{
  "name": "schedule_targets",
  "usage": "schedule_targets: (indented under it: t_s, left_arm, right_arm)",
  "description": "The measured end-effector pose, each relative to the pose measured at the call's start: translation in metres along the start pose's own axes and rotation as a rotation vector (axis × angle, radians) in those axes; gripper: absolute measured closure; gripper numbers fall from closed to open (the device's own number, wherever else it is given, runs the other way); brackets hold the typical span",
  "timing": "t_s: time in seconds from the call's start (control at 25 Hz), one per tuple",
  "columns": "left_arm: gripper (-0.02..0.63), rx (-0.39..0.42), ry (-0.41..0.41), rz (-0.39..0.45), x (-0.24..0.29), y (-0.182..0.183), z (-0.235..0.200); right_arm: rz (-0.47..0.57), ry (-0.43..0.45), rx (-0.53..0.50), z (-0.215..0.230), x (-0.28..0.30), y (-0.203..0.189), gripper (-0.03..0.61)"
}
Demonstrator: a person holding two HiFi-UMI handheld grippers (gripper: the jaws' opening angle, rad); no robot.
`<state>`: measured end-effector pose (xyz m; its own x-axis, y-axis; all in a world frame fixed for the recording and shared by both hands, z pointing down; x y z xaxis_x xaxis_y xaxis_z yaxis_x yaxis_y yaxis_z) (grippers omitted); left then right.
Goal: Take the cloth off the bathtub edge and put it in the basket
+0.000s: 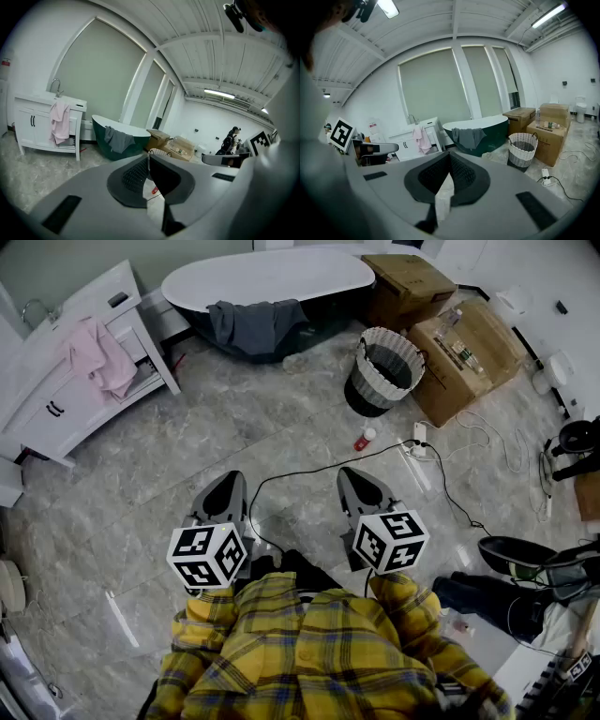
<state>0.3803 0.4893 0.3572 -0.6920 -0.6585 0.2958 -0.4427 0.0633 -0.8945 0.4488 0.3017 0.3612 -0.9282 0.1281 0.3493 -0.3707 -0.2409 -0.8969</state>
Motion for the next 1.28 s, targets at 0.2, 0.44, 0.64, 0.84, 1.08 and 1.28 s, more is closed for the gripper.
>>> schedule_targets:
  t_s: [0.2,0.44,0.64,0.84,1.08,1.28]
  left_arm:
    - [0.588,-0.010,-0.004,-0.010,-0.003,-0.005,-0.011]
    - [0.588,-0.014,-0.015,-0.020,0.003,-0.005,-0.024]
    - [0.588,-0.006,0.008,-0.022,0.011,-0.006,-0.029]
    - [0.588,-0.001,0.048,0.001,0.033,0.005,-0.042]
    - [0.588,-0.006,0.099,0.045,0.080,0.021,-0.044]
    - [0.588,-0.008,0.158,0.071,0.127,0.040,-0.032]
  right_arm:
    - [-0.002,-0.009,0.012,-0.007,0.005,-0.006,0.554]
    - [-0.017,-0.010,0.001,-0.015,0.017,-0.010,0.554]
    - [-0.027,0.016,0.007,-0.009,0.030,-0.012,0.552]
    - [-0.021,0.049,-0.008,0.004,0.063,-0.001,0.552]
    - [-0.038,0.112,-0.065,0.036,0.113,0.021,0.554]
    - [-0.055,0.178,-0.112,0.073,0.151,0.050,0.552]
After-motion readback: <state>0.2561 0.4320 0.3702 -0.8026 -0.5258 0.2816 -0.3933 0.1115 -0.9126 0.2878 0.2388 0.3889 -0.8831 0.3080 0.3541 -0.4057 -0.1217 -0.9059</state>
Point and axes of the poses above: the fingertips, and each gripper's own axes: x forward along the fingers, z to its right, y out of its top, the point moved 1 cm from there along -x, backward along the fingers, and after that the axes turned 4 degrees about z, right-handed, at the moved point
